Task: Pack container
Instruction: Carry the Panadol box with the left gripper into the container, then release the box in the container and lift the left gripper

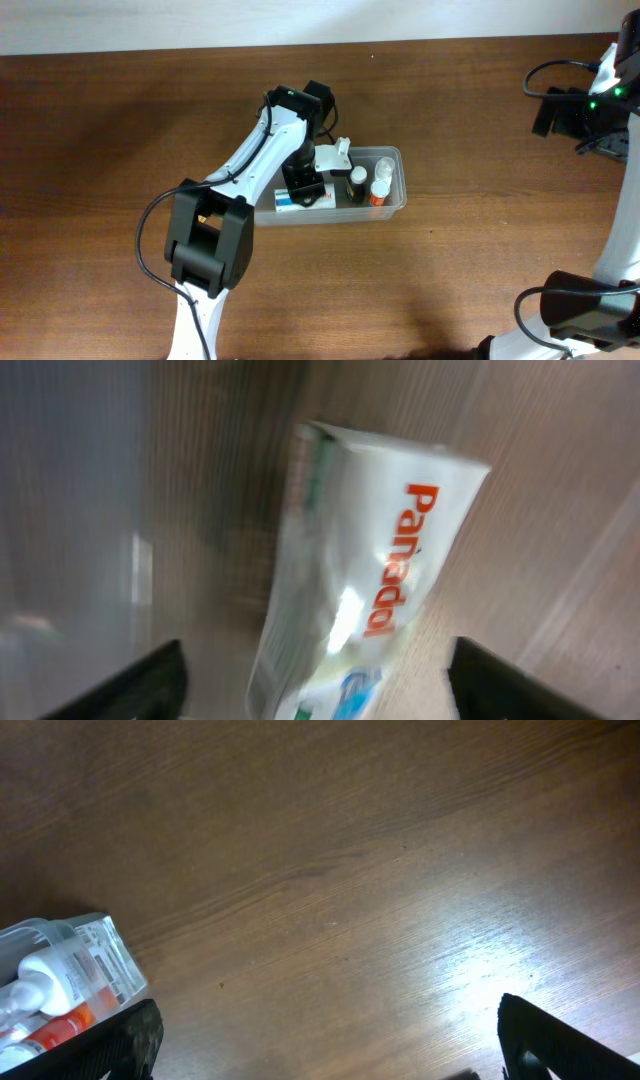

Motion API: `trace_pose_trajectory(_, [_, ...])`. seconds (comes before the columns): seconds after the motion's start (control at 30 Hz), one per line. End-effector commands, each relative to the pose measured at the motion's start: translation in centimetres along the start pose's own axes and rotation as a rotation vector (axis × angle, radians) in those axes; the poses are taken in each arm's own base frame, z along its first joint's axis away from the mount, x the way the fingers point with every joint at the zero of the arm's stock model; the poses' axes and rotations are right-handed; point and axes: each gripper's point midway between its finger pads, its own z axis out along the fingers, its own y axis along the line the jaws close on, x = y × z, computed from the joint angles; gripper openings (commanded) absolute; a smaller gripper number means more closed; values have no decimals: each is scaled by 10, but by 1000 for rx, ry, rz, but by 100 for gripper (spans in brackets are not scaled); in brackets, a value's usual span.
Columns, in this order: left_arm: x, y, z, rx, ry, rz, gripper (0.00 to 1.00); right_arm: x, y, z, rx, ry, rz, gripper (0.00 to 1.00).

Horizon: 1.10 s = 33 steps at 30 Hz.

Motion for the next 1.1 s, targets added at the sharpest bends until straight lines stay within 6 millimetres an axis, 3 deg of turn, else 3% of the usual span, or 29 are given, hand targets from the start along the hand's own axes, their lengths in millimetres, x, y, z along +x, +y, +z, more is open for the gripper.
trace_pose_trajectory(0.0, [-1,0,-9,-19,-17,11,99,0,-4,1,17,2,0,98])
trace_pose_trajectory(0.17, [-3,2,-13,-27,-25,-4,99,0,-4,1,17,2,0,98])
trace_pose_trajectory(0.3, [-5,2,-36,-50,-46,-16,99,0,-4,1,17,2,0,98])
trace_pose_trajectory(0.53, [-15,4,-112,-167,-162,-98,99,0,-4,1,17,2,0,98])
trace_pose_trajectory(0.63, [-9,6,-150,-242,-211,-242,99,0,-4,1,17,2,0,98])
trace_pose_trajectory(0.73, [11,2,-182,-264,-250,-445,99,0,-4,1,17,2,0,98])
trace_pose_trajectory(0.83, [47,-3,-201,-243,-261,-671,99,0,-4,1,17,2,0,99])
trace_pose_trajectory(0.97, [95,-2,-219,-206,-310,-958,99,0,-4,1,17,2,0,98])
trace_pose_trajectory(1.07, [121,2,-225,-178,-347,-1058,99,0,-4,1,17,2,0,98])
